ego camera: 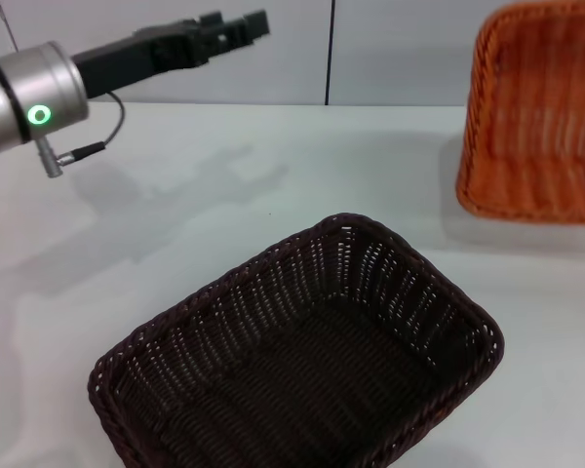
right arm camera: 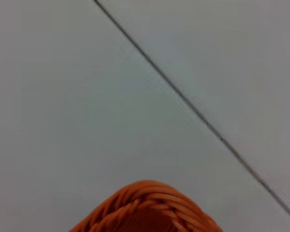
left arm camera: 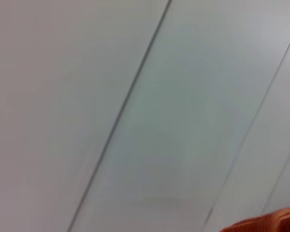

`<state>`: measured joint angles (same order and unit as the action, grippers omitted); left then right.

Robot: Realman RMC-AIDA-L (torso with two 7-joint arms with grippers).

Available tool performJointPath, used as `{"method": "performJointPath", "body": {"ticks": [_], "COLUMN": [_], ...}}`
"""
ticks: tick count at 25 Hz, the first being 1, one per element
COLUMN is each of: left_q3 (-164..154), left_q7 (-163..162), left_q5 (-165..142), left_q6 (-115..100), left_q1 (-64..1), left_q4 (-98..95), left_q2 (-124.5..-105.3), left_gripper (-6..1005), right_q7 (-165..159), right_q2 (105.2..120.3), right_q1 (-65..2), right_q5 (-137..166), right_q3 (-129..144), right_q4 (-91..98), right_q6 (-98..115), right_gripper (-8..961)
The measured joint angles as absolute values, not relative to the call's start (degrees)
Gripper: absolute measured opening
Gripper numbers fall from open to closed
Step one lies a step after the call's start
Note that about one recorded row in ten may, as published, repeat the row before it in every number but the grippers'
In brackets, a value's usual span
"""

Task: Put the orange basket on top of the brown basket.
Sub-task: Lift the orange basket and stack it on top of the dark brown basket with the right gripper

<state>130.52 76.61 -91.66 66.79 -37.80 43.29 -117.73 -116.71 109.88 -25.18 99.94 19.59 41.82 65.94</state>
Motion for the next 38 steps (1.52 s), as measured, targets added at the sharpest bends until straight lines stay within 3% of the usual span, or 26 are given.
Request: {"method": "performJointPath", "body": {"ticks": [12,18,29,34,38], "left_q3": [130.34,130.28,129.71,129.71,129.4], "left_q7": [81.6,81.67,82.39,82.53,82.95], "left_q5": [-85.87,-85.78,-85.92,-86.01,-86.06], "left_q6": [66.91,66.6,66.95,66.8,66.64], "left_q1": [-35.44,-34.93,-35.06,-35.3,-35.86], "left_q4": [41.6,41.51,40.14,38.92,38.4], "left_q2": [-117.63,-117.6,-117.58,-117.56,-117.6], "left_gripper": [859,859,859,859,859], "right_q7": [-114.93,-118.99,-124.29,-125.66,-125.64], "right_q2": [110.0,108.8,108.47,108.95,110.54], "right_q1": [-26.6,-28.11,-28.76,-30.22,-31.62], "right_q5": [87.04,86.36,89.98,95.05,97.92], "right_q3": [20.11,21.39,35.89,38.76,39.41], "right_q4": [41.65,41.39,41.54,40.03,38.87], "right_q6": [85.58,96.8,98.87,98.85,99.02], "right_gripper": [195,197,199,200,200]}}
